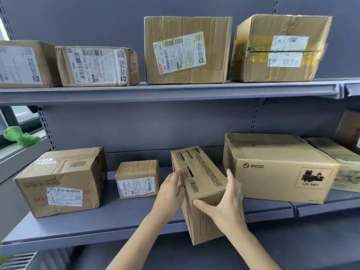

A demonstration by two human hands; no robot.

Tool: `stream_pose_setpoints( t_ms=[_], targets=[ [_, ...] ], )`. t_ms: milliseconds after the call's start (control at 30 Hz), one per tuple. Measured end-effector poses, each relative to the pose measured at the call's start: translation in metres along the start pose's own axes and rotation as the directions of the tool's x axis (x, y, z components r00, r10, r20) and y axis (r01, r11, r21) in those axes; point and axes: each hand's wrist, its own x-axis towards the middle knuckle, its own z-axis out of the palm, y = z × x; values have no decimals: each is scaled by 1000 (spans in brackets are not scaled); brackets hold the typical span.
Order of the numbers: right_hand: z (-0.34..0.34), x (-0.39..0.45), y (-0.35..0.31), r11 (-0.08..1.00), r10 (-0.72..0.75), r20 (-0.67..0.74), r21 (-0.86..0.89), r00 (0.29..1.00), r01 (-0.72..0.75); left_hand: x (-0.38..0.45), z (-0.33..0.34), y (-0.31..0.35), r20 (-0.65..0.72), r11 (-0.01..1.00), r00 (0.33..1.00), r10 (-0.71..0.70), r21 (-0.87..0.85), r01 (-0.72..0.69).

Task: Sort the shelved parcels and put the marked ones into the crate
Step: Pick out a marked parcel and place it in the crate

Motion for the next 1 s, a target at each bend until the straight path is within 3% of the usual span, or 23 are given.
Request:
stream_pose_setpoints(
  t_ms=[200,300,400,500,600,700,767,800,900,1000],
  targets=[
    [2,-3,8,967,95,-4,238,995,-91,2,-1,5,-49,995,997,-52,-92,47],
    [3,-4,17,795,238,-16,578,971,-185,9,-6,16,-96,993,991,-90,-81,82],
    [16,-4,45,591,548,-25,719,836,-366,16,-7,41,-89,993,995,-51,101,60],
    [36,-9,73,305,749,170,769,641,-561,20,7,72,22,929,1000,16,368,-23],
    [41,-19,79,182,737,412,643,537,-744,19,29,90,161,864,987,4,496,-85],
    [36,-19,65,-57,646,625,613,439,-788,18,41,93,198,832,980,-33,549,-83],
    [37,-15,62,-145,592,656,658,468,-739,17,41,89,194,830,979,-58,555,-60],
    [39,-13,62,-140,576,641,689,507,-711,17,38,86,195,842,979,-65,538,-51],
    [44,-8,62,-76,585,553,766,594,-638,17,17,78,165,905,984,-70,426,-7],
    [39,-6,57,39,568,390,866,724,-498,17,-5,53,157,981,981,-117,173,90]
  ],
)
